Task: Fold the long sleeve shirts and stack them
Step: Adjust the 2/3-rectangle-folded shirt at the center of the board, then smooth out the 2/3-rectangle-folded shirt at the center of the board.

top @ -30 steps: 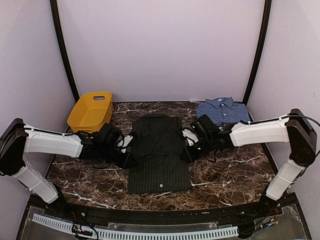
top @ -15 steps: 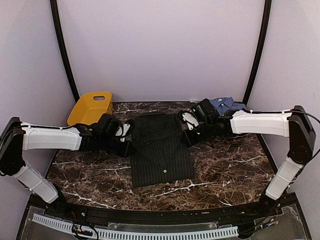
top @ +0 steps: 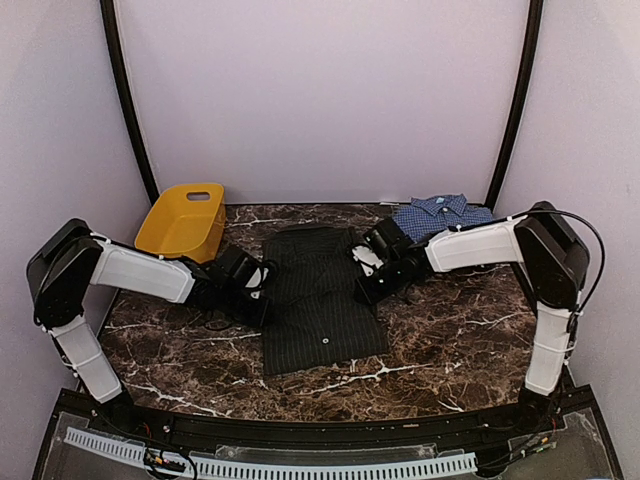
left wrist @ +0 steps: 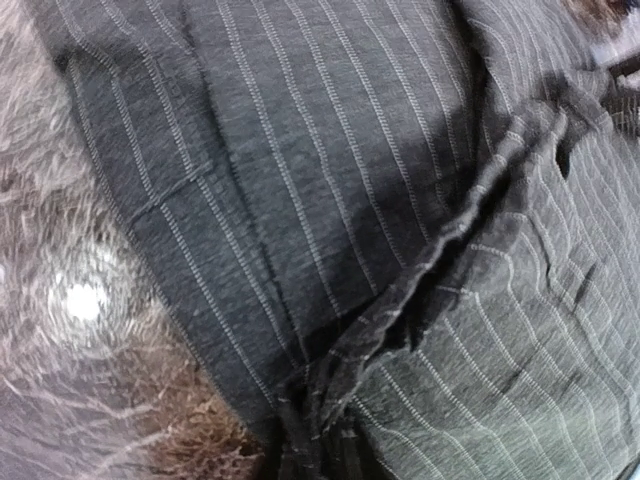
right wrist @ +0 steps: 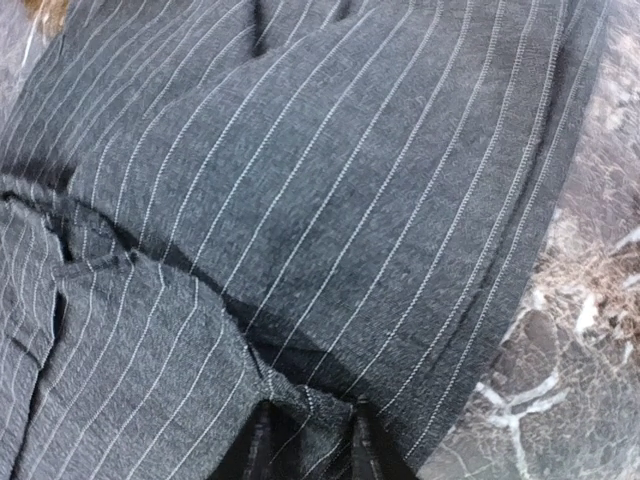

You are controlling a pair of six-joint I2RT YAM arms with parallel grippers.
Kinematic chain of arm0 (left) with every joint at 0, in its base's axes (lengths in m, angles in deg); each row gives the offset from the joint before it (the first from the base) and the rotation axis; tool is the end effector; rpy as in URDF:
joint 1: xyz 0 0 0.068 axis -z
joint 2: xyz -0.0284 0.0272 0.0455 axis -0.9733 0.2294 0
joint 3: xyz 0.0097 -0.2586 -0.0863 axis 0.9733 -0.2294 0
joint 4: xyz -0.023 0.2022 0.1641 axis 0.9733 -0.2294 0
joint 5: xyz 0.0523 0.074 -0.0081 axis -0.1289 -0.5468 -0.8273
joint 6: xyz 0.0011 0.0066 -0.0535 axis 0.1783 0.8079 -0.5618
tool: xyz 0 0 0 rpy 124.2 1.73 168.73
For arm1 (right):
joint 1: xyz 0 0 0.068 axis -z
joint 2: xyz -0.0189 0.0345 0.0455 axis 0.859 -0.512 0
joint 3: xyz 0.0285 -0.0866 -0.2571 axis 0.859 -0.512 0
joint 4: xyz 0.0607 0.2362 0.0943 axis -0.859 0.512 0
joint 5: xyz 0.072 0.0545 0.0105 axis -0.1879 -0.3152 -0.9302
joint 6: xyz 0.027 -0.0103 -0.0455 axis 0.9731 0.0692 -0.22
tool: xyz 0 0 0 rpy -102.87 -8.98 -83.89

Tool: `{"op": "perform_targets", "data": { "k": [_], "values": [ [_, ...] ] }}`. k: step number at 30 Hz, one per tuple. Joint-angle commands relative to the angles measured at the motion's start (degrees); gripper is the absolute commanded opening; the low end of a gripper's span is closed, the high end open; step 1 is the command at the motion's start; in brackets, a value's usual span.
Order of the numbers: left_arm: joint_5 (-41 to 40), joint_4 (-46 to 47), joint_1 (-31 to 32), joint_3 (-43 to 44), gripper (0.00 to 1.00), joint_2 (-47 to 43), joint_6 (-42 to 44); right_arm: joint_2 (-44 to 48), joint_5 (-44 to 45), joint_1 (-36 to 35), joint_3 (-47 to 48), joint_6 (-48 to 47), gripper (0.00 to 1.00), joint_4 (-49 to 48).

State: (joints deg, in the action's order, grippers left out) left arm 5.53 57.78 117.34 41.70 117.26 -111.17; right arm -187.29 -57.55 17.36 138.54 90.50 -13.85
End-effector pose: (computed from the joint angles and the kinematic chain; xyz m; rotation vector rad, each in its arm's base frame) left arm 0.2499 -0.2182 0.1440 0.4138 2.5327 -0.5630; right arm 0.2944 0.2672 0.1560 -0.7711 2.4950 0.4273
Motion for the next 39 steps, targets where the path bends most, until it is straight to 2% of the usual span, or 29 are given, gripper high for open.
{"op": "perform_targets", "data": {
  "k": [1, 6, 13, 15, 21, 24, 32, 39],
  "values": [
    [-1.1, 2.7, -0.4, -1.2, 0.21, -1.3, -1.5, 2.7, 2.3, 0.3, 0.3, 0.0, 0.31, -1.9],
    [-2.4, 5.1, -0.3, -3.1, 0.45, -6.0, -1.5, 10.0, 2.8, 0.1, -4.1, 0.9, 0.42, -2.2],
    [-1.9, 7.8, -0.4, -6.7, 0.66, -13.9, 0.1, 17.5, 0.4, -4.1, -10.4, 1.7, 0.49, -2.8],
    [-1.2, 8.0, -0.3, -7.8, 0.69, -15.7, 0.4, 18.3, -1.0, -6.7, -11.6, 1.1, 0.51, -3.3],
    [1.1, 11.0, -0.3, -12.6, 0.75, -22.0, -0.1, 19.4, -5.6, -11.4, -15.8, -0.6, 0.55, -7.0],
    [2.3, 12.6, -0.4, -14.5, 0.76, -23.4, -0.3, 17.5, -7.1, -11.6, -16.4, 0.0, 0.54, -8.2],
    [5.5, 14.5, -0.3, -15.2, 0.75, -19.8, -1.5, 12.6, -4.2, -11.6, -19.1, 2.6, 0.49, -7.6],
    [9.3, 17.7, -0.2, -17.5, 0.76, -18.7, -0.6, 14.6, -3.7, -11.6, -25.9, 5.8, 0.49, -9.2]
  ]
}}
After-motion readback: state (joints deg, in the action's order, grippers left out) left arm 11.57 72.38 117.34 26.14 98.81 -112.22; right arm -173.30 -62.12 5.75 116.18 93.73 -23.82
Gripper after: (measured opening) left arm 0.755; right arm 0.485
